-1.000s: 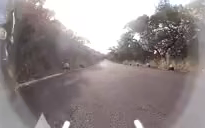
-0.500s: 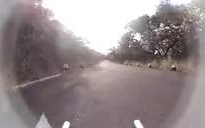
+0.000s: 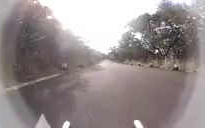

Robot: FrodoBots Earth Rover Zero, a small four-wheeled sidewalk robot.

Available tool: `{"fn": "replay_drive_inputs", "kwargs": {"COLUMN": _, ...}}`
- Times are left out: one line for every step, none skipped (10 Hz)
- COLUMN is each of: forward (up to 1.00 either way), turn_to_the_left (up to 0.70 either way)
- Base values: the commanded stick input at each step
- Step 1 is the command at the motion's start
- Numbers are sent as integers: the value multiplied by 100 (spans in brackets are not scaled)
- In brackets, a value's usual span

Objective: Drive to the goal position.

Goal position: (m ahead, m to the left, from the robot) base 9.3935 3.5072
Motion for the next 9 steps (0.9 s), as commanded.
{"fn": "replay_drive_inputs", "kwargs": {"forward": 50, "turn_to_the_left": 0}}
{"fn": "replay_drive_inputs", "kwargs": {"forward": 50, "turn_to_the_left": 0}}
{"fn": "replay_drive_inputs", "kwargs": {"forward": 50, "turn_to_the_left": 0}}
{"fn": "replay_drive_inputs", "kwargs": {"forward": 50, "turn_to_the_left": 0}}
{"fn": "replay_drive_inputs", "kwargs": {"forward": 50, "turn_to_the_left": 0}}
{"fn": "replay_drive_inputs", "kwargs": {"forward": 50, "turn_to_the_left": 0}}
{"fn": "replay_drive_inputs", "kwargs": {"forward": 50, "turn_to_the_left": 0}}
{"fn": "replay_drive_inputs", "kwargs": {"forward": 50, "turn_to_the_left": 0}}
{"fn": "replay_drive_inputs", "kwargs": {"forward": 50, "turn_to_the_left": 0}}
